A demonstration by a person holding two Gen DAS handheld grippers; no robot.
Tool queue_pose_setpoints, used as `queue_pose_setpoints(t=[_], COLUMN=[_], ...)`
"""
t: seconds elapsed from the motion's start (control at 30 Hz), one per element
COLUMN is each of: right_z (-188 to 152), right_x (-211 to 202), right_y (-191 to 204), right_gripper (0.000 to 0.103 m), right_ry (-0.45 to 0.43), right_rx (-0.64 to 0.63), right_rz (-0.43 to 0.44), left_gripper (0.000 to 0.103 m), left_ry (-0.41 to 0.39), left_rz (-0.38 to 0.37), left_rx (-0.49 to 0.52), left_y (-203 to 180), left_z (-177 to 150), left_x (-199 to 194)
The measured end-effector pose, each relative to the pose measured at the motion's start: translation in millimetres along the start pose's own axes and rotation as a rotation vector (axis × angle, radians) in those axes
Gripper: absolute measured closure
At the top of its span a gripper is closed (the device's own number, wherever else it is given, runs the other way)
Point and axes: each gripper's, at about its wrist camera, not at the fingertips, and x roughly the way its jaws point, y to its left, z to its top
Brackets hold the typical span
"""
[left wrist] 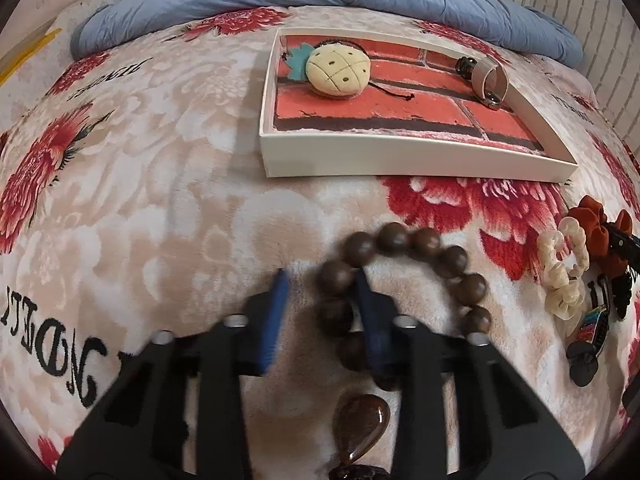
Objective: Organize jewelry
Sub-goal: 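Close left tool on the wooden bead bracelet while right tool grasps the orange scrunchie, then carry bracelet in left tool and scrunchie in right tool into the tray, open both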
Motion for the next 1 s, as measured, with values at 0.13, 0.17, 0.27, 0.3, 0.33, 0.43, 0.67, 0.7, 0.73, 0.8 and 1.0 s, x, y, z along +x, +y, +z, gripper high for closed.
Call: queue_pose_setpoints(t=[0.13, 0.17, 0.27, 0.3, 0.33, 0.43, 0.67, 0.7, 0.73, 0.8, 1.0], right_z=[1.0, 1.6, 4.4, 5.3, 6.6, 10.5, 22.2, 24.4, 26.5, 30.0, 49.1], right_x=[-2.1, -3.8, -9.8, -11.4, -13.6, -20.2, -37.2, -39.3, -41.2, -43.9, -50.1], right_y=[-2.4, -2.7, -5.8, -6.6, -7.8, -11.1, -12.7, -12.0, -11.2, -9.7, -1.2], right_gripper=[0.082, 0.083, 0.084, 0.085, 0.085, 0.085, 0.085, 0.085, 0.085, 0.085, 0.085], right_ry=[-0.010, -0.016, -0.034, -0.039, -0.045, -0.063, -0.101, -0.105, -0.108, -0.113, -0.133], right_rx=[0.006, 0.003, 0.008, 0.010, 0.013, 0.021, 0.020, 0.016, 0.011, 0.004, -0.005], right_rz=[0.007, 0.005, 0.008, 0.007, 0.007, 0.011, 0.025, 0.025, 0.025, 0.026, 0.041], left_gripper=[0.085, 0.085, 0.085, 0.085, 0.085, 0.085, 0.085, 0.085, 0.085, 0.085, 0.085], left_ry=[-0.006, -0.011, -0.022, -0.025, -0.033, -0.066, -0.147, -0.156, -0.164, -0.176, -0.201], left_rz=[-0.001, 0.000, -0.023, -0.030, -0.044, -0.075, -0.133, -0.140, -0.144, -0.152, -0.166], left_rx=[0.005, 0.008, -0.004, -0.009, -0.016, -0.019, 0.048, 0.055, 0.062, 0.072, 0.093], left_y=[-0.6, -1.1, 1.6, 2.7, 4.3, 3.7, -9.7, -11.3, -13.0, -15.6, -23.6], left_z=[-0.9, -1.5, -2.9, -3.1, -3.5, -4.2, 3.1, 5.9, 9.0, 14.5, 34.0], left_x=[-0.9, -2.1, -5.1, -5.9, -8.3, -18.6, -49.7, -53.8, -57.5, -62.9, -78.1])
